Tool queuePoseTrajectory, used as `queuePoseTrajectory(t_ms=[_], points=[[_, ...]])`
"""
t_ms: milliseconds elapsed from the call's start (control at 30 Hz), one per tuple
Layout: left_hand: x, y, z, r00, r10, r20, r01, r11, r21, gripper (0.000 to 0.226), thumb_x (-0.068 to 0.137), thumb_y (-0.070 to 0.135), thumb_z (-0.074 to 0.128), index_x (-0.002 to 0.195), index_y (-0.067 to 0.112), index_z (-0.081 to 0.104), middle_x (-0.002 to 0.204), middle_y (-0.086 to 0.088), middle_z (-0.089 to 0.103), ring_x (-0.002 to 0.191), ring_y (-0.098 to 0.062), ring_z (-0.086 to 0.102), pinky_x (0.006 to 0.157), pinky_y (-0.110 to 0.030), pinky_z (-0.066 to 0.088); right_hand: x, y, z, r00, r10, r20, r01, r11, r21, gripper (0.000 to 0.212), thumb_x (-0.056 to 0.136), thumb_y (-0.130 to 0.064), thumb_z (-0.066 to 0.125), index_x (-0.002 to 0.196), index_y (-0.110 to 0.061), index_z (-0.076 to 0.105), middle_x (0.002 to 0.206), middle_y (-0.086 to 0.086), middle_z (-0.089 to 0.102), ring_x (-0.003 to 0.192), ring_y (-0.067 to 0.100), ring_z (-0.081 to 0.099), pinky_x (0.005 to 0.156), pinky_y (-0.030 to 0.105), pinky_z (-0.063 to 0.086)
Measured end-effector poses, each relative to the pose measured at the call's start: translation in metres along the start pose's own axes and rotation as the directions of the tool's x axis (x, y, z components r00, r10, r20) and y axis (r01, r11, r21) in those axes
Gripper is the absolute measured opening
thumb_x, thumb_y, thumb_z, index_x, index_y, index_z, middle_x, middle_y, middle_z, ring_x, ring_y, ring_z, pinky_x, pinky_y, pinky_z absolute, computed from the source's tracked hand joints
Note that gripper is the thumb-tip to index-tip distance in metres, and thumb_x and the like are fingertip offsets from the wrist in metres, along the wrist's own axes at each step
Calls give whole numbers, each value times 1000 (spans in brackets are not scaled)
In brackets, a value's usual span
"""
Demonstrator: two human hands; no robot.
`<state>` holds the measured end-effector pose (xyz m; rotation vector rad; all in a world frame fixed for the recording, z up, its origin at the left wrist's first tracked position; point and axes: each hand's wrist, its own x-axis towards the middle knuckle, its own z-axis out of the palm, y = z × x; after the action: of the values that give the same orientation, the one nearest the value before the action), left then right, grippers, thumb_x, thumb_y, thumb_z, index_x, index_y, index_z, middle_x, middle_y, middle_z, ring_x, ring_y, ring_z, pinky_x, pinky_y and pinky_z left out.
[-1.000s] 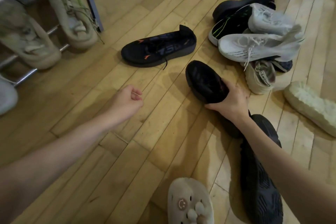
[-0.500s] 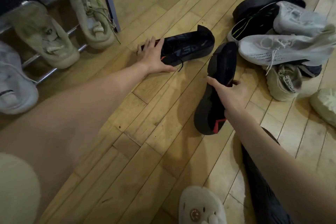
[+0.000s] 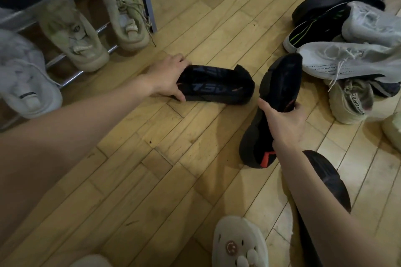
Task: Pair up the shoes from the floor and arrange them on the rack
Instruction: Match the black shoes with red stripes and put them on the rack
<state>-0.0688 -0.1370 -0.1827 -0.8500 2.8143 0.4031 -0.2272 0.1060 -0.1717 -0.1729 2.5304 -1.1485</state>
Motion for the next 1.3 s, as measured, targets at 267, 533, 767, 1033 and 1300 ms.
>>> queuePoseTrajectory(t_ms=[267,533,767,1033,1300], points=[[-78,-34,-4,944,254,211,-281,953,110,86,67,28,83,142,24,41,148,-7,37,134,-28,35,111,-45,26,-25,-9,19,970,-154,187,187,966,-177,100,42,-77,65,128,-30,47,124,0,59,118,30,53,98,54,46],[-149,46,31,872,-478,-106,375,792,-481,80,77,10,69,145,18,27,143,-12,37,128,-30,42,104,-43,42,-34,-22,47,927,-235,291,351,817,-458,87,71,-59,73,137,-15,38,134,19,48,128,40,39,105,50,29],[-164,120,42,589,-550,592,633,-141,-761,110,46,67,75,139,20,42,132,3,52,116,-21,51,98,-38,46,-36,-17,12,883,-242,402,434,747,-504,72,89,-54,57,140,-8,35,137,18,49,129,39,41,107,51,30],[-132,136,47,437,-654,617,716,-163,-679,118,38,55,85,136,8,39,130,-5,50,116,-27,51,96,-42,50,-62,40,-6,880,-355,317,436,867,-241,53,100,-34,45,145,-9,34,137,15,46,129,31,41,108,51,36],[-138,130,39,457,-614,643,589,-333,-736,50,51,22,74,98,11,63,108,-3,64,94,-21,59,70,-28,51,-72,54,-5,844,-354,403,485,825,-290,101,74,-54,72,149,-15,18,138,12,38,128,29,34,108,45,35]])
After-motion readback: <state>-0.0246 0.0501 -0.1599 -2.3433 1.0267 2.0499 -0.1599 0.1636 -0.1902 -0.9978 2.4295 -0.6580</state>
